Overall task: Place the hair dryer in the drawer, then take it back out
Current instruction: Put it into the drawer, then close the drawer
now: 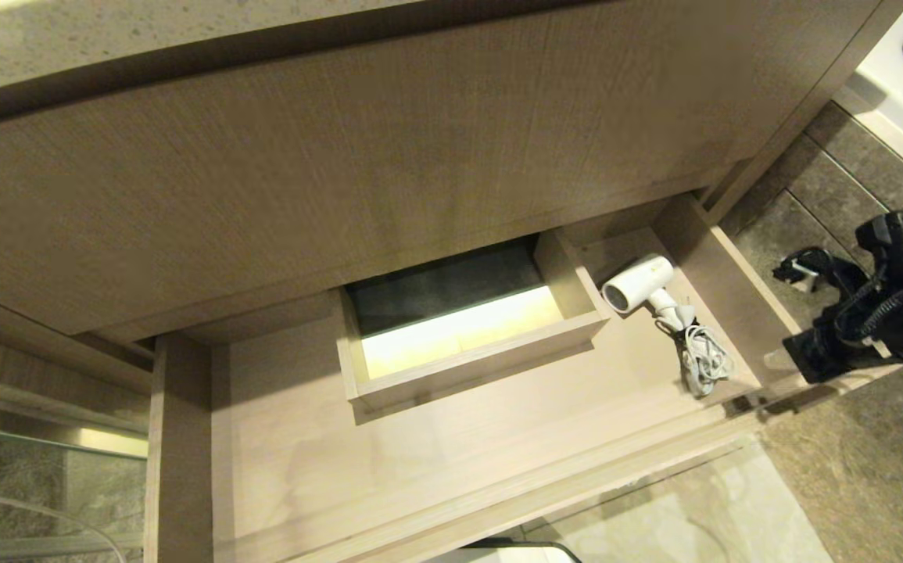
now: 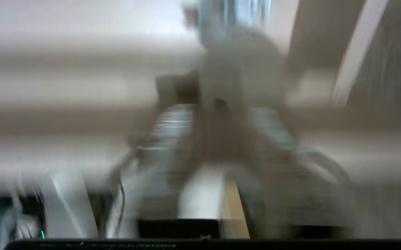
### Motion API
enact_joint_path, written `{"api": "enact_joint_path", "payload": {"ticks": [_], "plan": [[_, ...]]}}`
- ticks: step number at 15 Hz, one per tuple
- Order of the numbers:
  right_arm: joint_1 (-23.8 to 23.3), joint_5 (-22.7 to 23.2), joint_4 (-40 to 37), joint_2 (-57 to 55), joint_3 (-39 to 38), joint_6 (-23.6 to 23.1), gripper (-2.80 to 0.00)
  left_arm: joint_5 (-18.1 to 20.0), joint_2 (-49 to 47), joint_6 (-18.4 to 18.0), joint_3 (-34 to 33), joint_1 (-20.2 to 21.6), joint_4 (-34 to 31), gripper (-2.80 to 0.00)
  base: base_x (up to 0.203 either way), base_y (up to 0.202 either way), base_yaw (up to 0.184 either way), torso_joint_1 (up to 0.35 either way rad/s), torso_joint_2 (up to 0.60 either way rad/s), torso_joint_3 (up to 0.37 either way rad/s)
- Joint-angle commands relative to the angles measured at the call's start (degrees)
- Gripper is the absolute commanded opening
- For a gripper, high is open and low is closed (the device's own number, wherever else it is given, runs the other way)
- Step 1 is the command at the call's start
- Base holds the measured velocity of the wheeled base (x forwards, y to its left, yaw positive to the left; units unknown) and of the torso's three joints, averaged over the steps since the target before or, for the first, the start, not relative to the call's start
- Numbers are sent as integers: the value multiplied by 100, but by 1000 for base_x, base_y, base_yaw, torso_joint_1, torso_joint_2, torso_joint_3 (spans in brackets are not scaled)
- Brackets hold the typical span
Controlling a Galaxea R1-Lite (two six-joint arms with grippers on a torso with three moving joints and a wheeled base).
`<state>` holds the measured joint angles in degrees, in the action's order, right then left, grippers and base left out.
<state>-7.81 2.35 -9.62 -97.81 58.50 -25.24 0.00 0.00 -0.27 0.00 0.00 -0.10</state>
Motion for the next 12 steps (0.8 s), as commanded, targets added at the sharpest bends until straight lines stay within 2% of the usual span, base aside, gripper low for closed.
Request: {"api": "enact_joint_path", "payload": {"ticks": [1, 5, 9, 12], "plan": [[-56, -435, -397, 910, -864, -189, -280, 0, 0, 0, 0, 0, 1, -280, 0, 0, 0, 0, 0, 0], [-54, -1114, -972, 1000, -1289, -244, -280, 0, 1, 0, -8, 0, 1, -280, 0, 0, 0, 0, 0, 0], [-54, -1123, -797, 501, -1144, -218, -280, 0, 0, 0, 0, 0, 1, -280, 0, 0, 0, 0, 0, 0], [-54, -1099, -365, 225, -1085, -202, -280, 0, 0, 0, -3, 0, 1, -280, 0, 0, 0, 0, 0, 0]]}}
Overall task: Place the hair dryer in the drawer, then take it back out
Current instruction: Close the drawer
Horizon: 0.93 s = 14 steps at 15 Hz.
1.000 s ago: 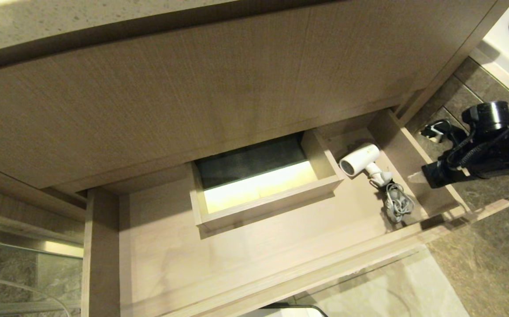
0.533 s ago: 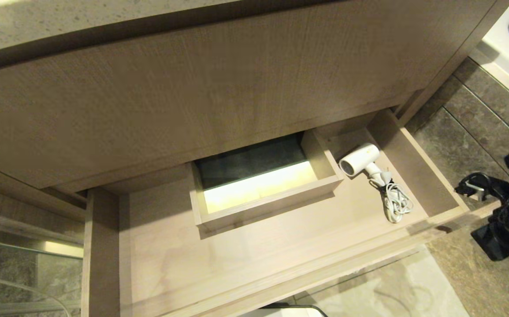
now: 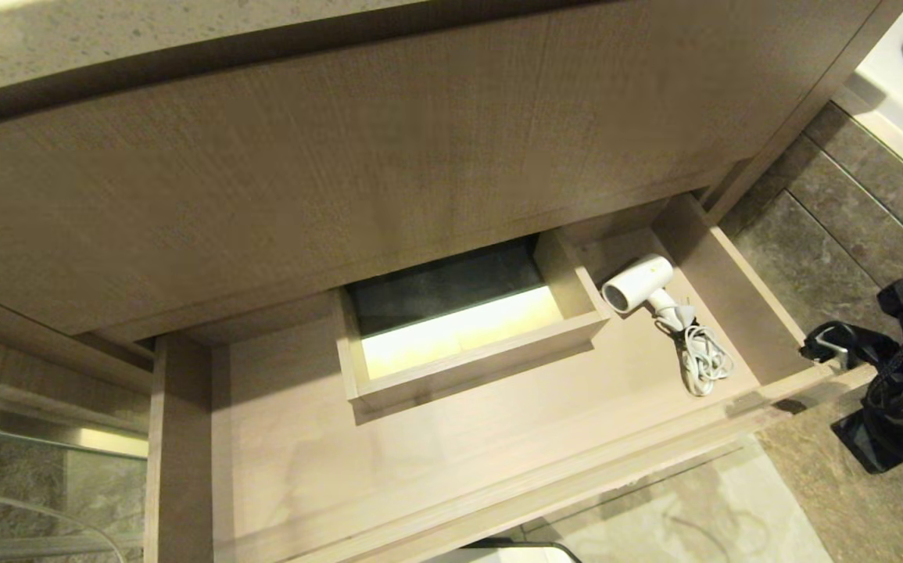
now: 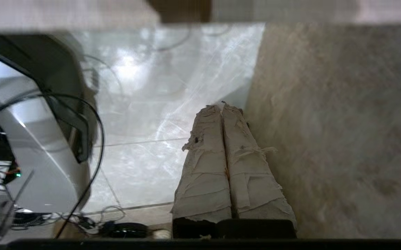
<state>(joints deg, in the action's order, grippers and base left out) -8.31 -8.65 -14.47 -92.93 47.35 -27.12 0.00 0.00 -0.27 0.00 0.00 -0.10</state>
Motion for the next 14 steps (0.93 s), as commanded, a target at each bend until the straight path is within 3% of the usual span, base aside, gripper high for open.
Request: {"api": "enact_joint_path", "payload": {"ticks": [1, 11, 14], "plan": [[-4, 4, 233, -332, 36, -19, -280, 0, 0, 0, 0, 0, 1, -280, 0, 0, 0, 0, 0, 0], [-4, 153, 973, -806, 639, 46, -280, 0, 0, 0, -2, 0, 1, -280, 0, 0, 0, 0, 0, 0], [124, 212, 1611, -983, 846, 597, -280, 0, 0, 0, -9, 0, 1, -280, 0, 0, 0, 0, 0, 0]]}}
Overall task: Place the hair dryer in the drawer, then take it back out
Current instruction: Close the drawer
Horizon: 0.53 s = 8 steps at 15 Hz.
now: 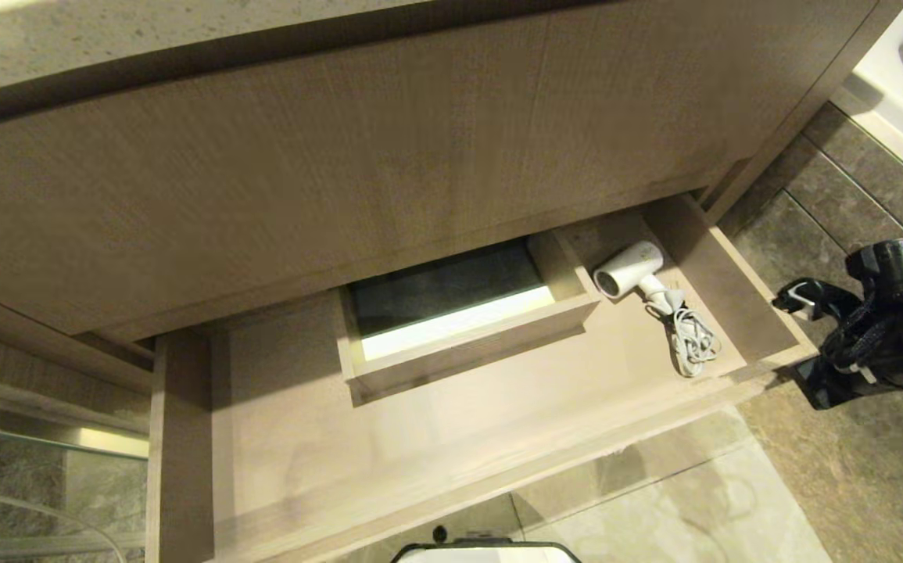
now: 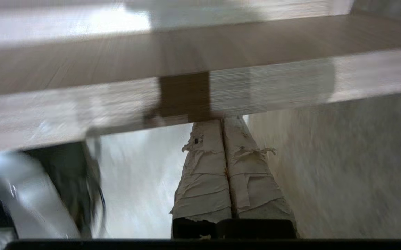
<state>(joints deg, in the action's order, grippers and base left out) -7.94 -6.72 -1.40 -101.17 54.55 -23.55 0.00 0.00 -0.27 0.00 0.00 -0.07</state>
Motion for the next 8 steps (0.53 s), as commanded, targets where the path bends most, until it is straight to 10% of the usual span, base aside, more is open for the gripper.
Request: {"api": "enact_joint_path", "payload": {"ticks": [1, 8], "plan": [[177, 50, 544, -288, 293, 571, -280, 0, 0, 0, 0, 0, -1, -280, 0, 0, 0, 0, 0, 0], [689, -129, 1849, -1509, 2033, 2002, -280, 0, 0, 0, 0, 0, -1, -280, 0, 0, 0, 0, 0, 0]]}}
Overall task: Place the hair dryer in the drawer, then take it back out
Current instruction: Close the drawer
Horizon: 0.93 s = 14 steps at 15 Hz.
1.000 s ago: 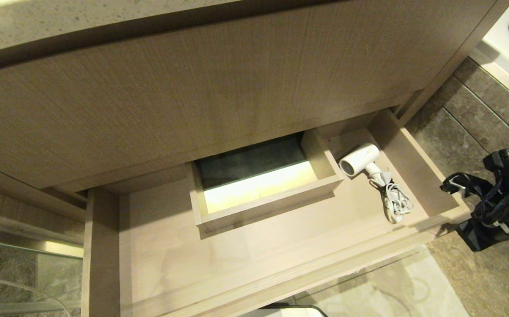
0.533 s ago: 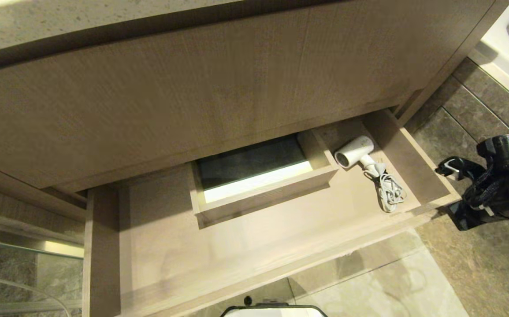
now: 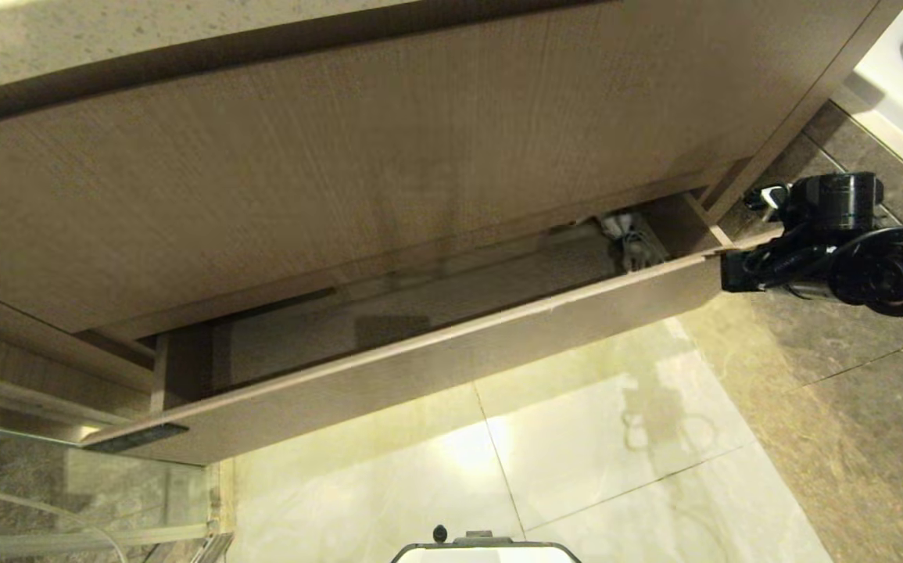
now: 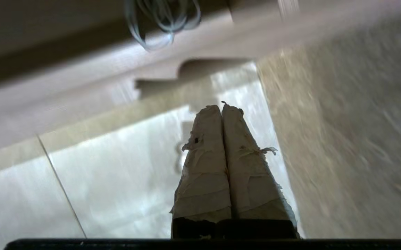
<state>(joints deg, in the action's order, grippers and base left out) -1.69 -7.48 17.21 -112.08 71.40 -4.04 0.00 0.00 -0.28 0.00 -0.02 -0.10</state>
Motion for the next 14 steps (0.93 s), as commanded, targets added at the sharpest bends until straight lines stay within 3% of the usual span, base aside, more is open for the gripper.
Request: {"api": "enact_joint_path", "payload": {"ticks": [1, 4, 14], "plan": [[71, -126, -15, -482, 490, 81, -280, 0, 0, 2, -1, 2, 1, -280, 0, 0, 0, 0, 0, 0], [57, -79, -261, -142, 255, 33, -280, 0, 0, 2, 0, 2, 1, -280, 0, 0, 0, 0, 0, 0], [403, -389, -1339, 2987, -2298, -38, -280, 0, 0, 2, -4, 2, 1, -280, 0, 0, 0, 0, 0, 0]]}}
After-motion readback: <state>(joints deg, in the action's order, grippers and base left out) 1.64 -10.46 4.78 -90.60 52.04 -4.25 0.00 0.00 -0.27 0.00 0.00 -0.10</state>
